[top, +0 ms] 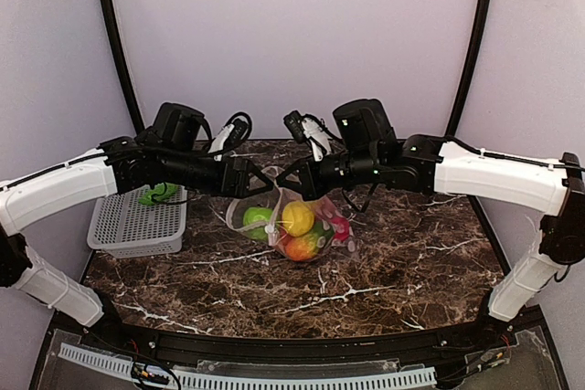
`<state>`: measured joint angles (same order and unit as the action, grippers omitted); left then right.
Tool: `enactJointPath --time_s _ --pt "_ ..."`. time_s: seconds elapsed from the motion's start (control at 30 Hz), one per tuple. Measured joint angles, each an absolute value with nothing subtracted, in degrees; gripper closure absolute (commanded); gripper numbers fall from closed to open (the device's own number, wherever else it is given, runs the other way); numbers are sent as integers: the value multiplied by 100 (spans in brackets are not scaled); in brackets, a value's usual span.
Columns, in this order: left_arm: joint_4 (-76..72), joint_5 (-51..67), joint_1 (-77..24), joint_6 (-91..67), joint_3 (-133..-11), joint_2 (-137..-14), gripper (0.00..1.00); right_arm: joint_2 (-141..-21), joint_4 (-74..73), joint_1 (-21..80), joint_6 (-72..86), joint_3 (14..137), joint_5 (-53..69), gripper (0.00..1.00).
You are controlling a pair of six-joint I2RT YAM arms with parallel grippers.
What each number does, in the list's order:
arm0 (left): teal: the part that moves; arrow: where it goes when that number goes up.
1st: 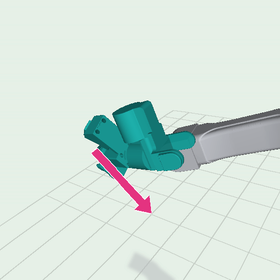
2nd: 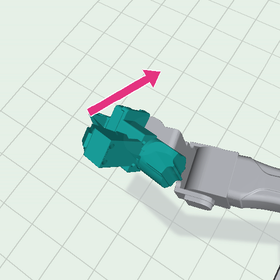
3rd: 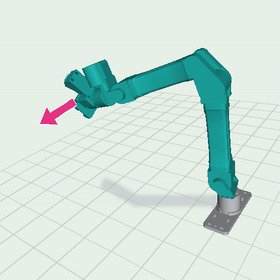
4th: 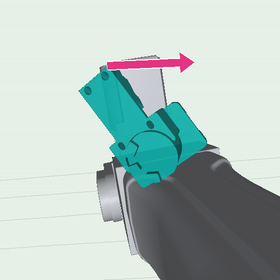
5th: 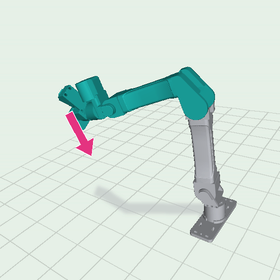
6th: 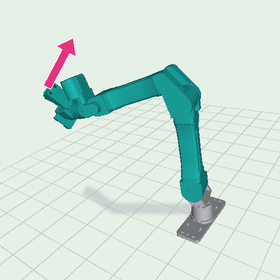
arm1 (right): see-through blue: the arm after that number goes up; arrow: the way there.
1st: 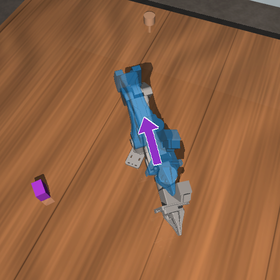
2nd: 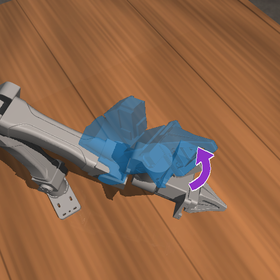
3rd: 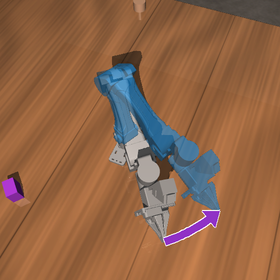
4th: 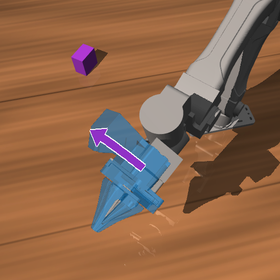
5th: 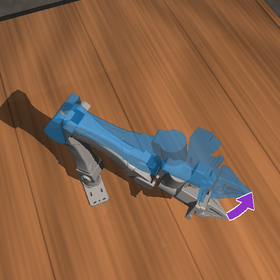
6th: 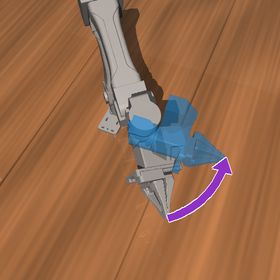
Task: Place the food in the zip-top bag and seal the zipper
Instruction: Place the fake fruit in the zipper food storage bag, then pick up the fake vegetable from the bin.
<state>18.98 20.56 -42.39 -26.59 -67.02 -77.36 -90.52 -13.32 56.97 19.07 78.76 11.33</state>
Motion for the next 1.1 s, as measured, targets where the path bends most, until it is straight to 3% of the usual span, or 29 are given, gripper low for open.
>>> enactJointPath --time_s 0.27,0.57,0.8,1.1 --pt "2596 1944 -3911 -2316 -7006 -7314 13 -9052 -1332 5697 1907 7876 1131 100" --pt "3566 2071 -1387 -1142 -7133 -7087 9 -9050 -1330 5697 1911 7870 1118 100" --pt "3551 2373 255 -456 -6991 -7789 9 -9028 -1328 5697 1916 7832 1048 100" --pt "3253 2320 1015 -169 -6925 -8986 9 -8932 -1332 5697 1916 7765 945 100"
